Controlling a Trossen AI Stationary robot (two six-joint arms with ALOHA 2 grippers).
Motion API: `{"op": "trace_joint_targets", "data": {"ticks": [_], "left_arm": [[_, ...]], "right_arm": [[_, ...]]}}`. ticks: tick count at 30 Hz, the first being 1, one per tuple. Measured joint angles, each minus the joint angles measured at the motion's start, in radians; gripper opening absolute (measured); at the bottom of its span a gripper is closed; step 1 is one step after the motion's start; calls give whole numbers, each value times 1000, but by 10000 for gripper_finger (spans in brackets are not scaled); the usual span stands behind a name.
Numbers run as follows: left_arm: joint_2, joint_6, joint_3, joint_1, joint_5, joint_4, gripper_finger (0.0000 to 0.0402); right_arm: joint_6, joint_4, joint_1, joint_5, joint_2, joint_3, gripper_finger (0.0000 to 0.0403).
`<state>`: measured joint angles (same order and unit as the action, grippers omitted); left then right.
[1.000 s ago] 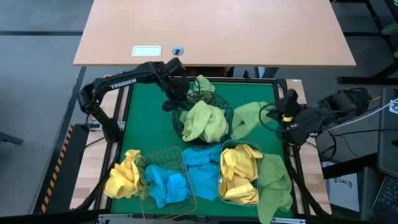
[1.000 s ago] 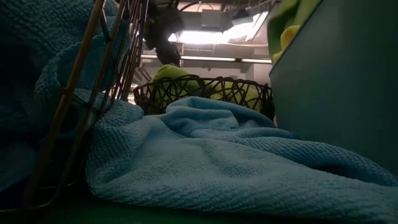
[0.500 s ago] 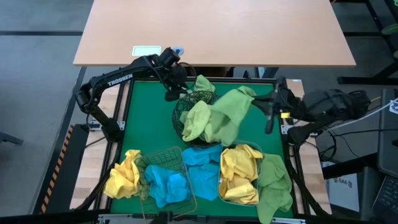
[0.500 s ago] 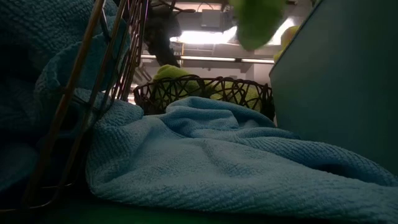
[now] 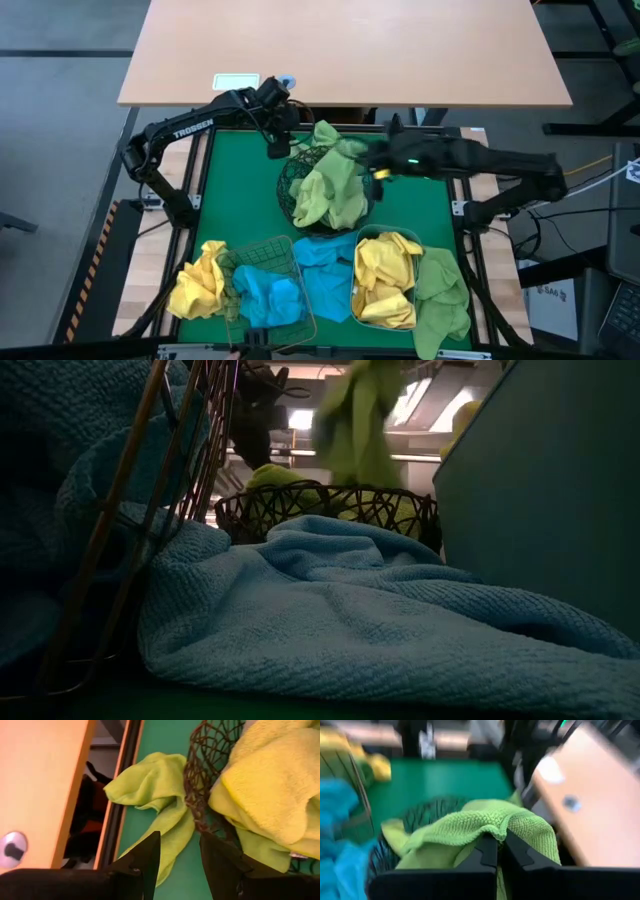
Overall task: Sort microfiber towel by color & place in baskets
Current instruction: Put the green microfiber cloth into the round wire basket
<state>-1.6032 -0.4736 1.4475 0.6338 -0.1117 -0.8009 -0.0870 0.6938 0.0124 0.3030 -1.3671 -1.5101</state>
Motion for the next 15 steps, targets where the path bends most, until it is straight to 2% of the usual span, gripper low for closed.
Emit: {"op": "trace_joint_targets", "data": {"ticks": [6, 15], "left_arm": [[0, 0, 0, 0, 53, 0, 133], [0, 0, 0, 1, 176, 2, 133]], "right_arm": [[3, -2, 98, -177, -137, 104, 2], [3, -12, 141, -217, -316, 153, 2]]}}
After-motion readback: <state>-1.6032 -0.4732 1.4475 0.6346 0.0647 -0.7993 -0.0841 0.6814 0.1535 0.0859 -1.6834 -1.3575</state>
